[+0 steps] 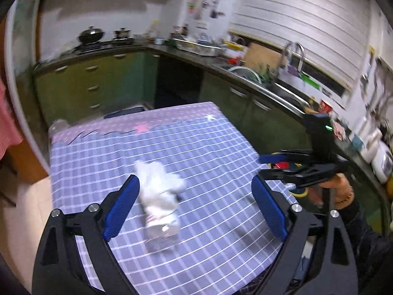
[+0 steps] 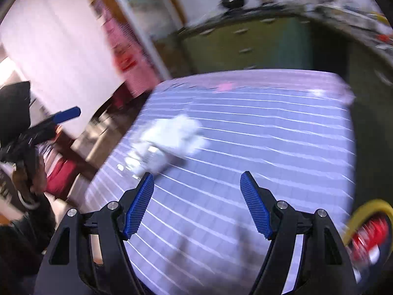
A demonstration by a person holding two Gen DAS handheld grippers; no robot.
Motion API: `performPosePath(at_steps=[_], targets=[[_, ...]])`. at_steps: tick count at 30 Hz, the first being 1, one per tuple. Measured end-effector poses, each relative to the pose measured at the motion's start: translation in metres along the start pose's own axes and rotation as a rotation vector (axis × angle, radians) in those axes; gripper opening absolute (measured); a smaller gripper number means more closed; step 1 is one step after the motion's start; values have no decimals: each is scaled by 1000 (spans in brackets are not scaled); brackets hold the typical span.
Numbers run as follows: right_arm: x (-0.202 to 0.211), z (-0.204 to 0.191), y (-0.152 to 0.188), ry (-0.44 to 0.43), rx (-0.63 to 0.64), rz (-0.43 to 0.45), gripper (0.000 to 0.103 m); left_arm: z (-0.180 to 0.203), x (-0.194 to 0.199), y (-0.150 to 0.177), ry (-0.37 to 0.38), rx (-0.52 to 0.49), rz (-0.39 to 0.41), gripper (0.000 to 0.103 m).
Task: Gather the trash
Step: 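Grasp the white tissues with the right gripper and drop them into the bin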
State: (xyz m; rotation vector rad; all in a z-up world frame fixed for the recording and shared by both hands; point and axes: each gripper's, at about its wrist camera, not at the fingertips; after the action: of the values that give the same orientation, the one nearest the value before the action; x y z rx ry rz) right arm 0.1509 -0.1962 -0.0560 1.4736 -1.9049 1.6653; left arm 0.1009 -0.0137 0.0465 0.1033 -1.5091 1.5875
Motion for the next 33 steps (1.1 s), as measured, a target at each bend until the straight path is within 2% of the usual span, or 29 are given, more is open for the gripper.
performPosePath(at_steps=[5,9,12,16,19,21,22,23,24,33], targets=[[-85,-54,-49,-59,90,-107,72,-31,22,20,-58,50,34,88],[-121,-77,-63,-41,135,-150,72,-48,30,32,-76,91,50,89],[-144,-93,-67,25,166,-179,72,-56,31,38,-65,112,44,89],[-159,-93,-65,57,160,-213,70,-61,30,45,-62,119,52,89],[-165,-89,-60,60,154,-239,55,-61,28,49,-62,116,54,89],[-162,-90,-60,85,167,-228,40,-63,26,50,-55,120,50,89],[-160,-89,-62,77,161,-222,28,-64,26,51,-53,122,48,89],[-158,-89,-63,68,155,-217,11,-65,25,52,-52,123,46,89],[-156,-88,-64,65,152,-208,7,-63,25,51,-52,125,45,89],[-137,-87,-66,41,133,-143,7,-66,19,54,-62,137,29,89]])
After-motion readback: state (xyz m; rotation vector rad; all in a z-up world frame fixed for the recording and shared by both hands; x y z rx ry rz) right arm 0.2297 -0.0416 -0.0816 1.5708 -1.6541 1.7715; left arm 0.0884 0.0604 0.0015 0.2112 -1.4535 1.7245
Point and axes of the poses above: each gripper's, at about its wrist camera, not at the fingertips, and x roughly against the way its jaws point, z to its right, y to its underside, and after that the axes turned 6 degrees about y, right-handed
